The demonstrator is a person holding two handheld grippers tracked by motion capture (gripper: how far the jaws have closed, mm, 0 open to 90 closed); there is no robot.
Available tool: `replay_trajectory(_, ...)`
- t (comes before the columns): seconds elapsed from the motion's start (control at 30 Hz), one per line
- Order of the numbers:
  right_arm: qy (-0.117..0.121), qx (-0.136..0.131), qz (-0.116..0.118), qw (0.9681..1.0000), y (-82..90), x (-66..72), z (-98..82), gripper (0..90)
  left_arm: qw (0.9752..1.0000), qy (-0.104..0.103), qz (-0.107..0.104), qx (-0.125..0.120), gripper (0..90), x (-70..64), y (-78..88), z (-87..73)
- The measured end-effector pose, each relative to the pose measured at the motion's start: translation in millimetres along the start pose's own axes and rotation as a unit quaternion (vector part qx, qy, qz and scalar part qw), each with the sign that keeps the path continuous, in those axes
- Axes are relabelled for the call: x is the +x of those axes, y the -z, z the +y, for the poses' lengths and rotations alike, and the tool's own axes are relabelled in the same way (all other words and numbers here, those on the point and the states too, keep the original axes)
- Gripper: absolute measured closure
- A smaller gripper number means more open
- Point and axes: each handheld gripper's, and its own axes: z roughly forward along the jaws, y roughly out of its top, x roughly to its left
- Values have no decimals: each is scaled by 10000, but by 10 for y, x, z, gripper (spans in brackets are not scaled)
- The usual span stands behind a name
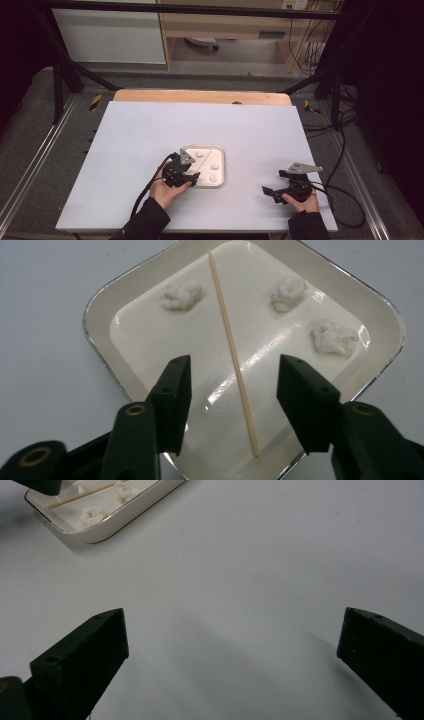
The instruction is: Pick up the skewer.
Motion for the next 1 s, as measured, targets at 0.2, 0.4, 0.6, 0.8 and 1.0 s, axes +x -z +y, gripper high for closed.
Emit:
replay_trajectory(0.2,-5,-6,9,10000,-2,2,0,7,9999,73,85,81,636,-44,-61,-11)
replay_trajectory(0.4,-2,-5,15,10000,-1,3,0,7,9999,130,96,46,744,-73,-97,-29)
replay_trajectory(0.6,-3,3,20,10000,-3,2,0,7,9998,179,79,6,825,-95,-114,-44)
replay_trajectory(0.8,-8,0,22,10000,-3,3,0,7,9994,311,148,-12,875,-115,-115,-50)
replay_trajectory(1.0,2,-5,19,10000,-3,1,0,7,9989,442,95,-94,885,-102,-111,-71)
